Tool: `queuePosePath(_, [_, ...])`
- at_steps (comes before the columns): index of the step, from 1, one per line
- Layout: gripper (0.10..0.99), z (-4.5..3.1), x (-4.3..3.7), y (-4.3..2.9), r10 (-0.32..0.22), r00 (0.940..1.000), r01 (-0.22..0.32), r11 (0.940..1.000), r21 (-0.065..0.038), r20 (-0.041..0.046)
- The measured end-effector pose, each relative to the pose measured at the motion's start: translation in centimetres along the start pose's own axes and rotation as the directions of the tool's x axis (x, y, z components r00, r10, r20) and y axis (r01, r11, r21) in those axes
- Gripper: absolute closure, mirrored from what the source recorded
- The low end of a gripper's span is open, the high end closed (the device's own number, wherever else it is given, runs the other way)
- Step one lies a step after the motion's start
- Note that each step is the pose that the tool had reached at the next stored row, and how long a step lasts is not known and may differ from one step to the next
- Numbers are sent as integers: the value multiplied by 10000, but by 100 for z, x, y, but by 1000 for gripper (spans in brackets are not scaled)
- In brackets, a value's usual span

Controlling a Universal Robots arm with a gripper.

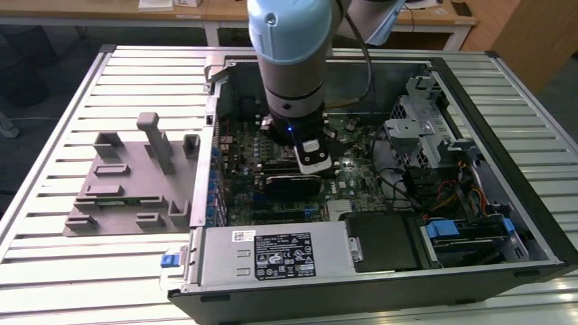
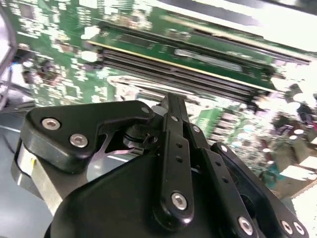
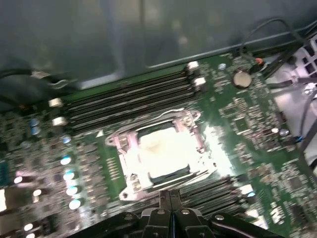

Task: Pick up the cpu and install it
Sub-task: 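Install the second cpu locking lever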

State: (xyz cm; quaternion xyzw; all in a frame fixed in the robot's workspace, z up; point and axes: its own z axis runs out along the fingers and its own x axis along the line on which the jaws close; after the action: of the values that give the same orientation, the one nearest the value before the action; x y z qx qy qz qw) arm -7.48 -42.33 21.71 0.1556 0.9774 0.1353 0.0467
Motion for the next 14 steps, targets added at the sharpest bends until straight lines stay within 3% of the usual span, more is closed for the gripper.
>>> queuePosePath(6, [980,38,-91,100,10,10000,-10,10000,58,-43])
queuePosePath(10, [980,79,-73,192,37,9999,-33,9997,256,-164])
queuePosePath(14, [980,117,-40,289,43,9998,-32,9986,520,-208])
